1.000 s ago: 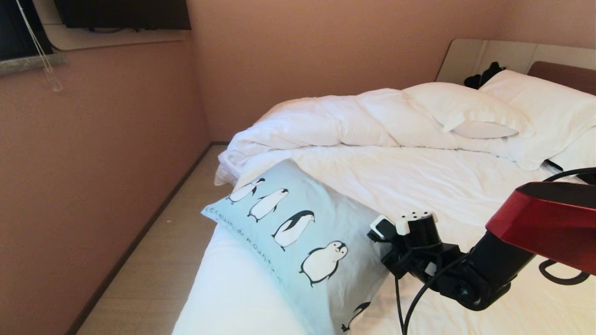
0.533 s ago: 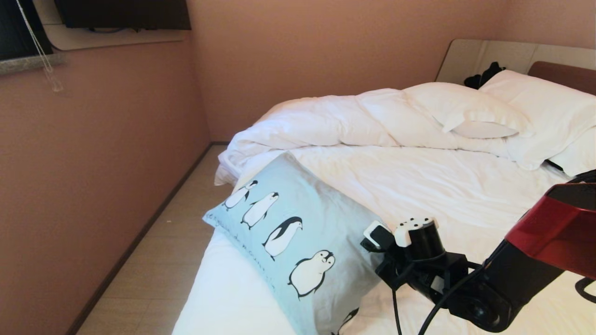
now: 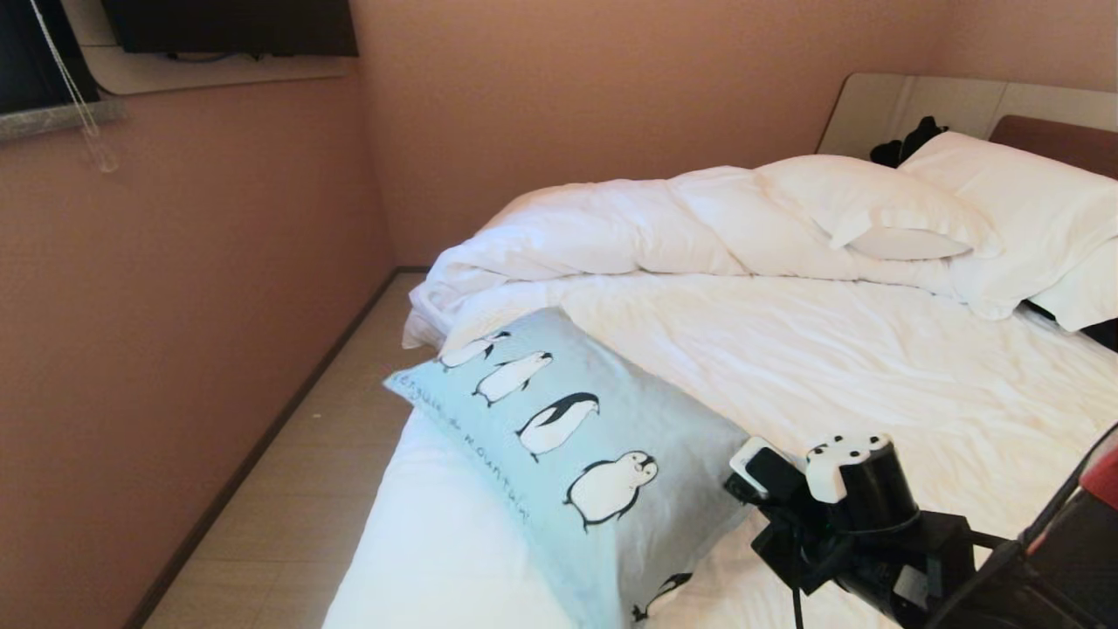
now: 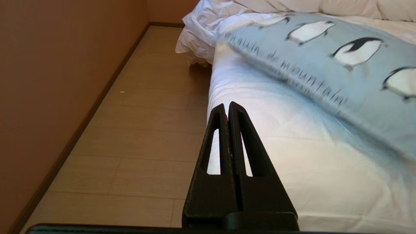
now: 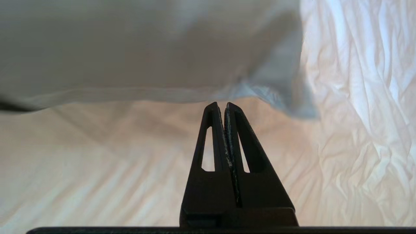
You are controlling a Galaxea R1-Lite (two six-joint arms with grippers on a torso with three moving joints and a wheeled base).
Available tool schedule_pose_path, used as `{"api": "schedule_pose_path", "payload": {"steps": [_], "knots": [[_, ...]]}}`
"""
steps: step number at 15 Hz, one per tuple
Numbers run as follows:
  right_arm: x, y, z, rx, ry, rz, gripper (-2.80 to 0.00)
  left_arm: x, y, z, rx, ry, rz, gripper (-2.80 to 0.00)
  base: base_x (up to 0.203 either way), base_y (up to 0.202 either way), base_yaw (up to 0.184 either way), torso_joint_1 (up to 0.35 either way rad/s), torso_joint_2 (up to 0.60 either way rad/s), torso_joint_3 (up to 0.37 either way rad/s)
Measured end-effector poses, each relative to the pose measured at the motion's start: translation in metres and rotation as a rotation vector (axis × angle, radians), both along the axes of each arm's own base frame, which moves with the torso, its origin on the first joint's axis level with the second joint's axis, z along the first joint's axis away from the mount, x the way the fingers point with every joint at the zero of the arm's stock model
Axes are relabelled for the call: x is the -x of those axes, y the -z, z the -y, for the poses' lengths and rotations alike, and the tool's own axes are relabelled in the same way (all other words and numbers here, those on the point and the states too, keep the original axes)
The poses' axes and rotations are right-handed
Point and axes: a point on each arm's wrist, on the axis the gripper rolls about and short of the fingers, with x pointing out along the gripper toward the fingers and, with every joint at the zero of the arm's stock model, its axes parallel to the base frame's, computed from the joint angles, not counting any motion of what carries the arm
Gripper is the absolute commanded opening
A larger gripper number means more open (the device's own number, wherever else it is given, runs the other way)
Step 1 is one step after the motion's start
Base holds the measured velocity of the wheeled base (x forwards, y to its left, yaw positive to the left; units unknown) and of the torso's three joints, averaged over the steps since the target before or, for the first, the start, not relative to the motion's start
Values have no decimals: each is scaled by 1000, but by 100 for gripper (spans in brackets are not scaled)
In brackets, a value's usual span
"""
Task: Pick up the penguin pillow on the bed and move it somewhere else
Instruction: Pick up the pillow
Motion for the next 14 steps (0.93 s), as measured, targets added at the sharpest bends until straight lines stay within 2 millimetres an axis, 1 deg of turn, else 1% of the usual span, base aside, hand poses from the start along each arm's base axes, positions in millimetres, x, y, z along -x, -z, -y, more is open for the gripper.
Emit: {"api": "schedule_pose_path", "payload": {"steps": [3, 4, 7, 9, 11, 14], "knots": [[20, -4, 2, -8, -27, -5, -280, 0, 0, 0, 0, 0, 0, -280, 0, 0, 0, 0, 0, 0], [22, -7, 1, -21, -27, 0, -280, 0, 0, 0, 0, 0, 0, -280, 0, 0, 0, 0, 0, 0], [16, -7, -3, -49, -12, 5, -280, 0, 0, 0, 0, 1, 0, -280, 0, 0, 0, 0, 0, 0], [1, -4, -8, -79, 20, 7, -280, 0, 0, 0, 0, 1, 0, -280, 0, 0, 0, 0, 0, 0], [-25, -5, -10, -135, 86, 31, -280, 0, 0, 0, 0, 0, 0, -280, 0, 0, 0, 0, 0, 0], [-59, -7, 3, -228, 222, 51, -280, 0, 0, 0, 0, 0, 0, -280, 0, 0, 0, 0, 0, 0]]}}
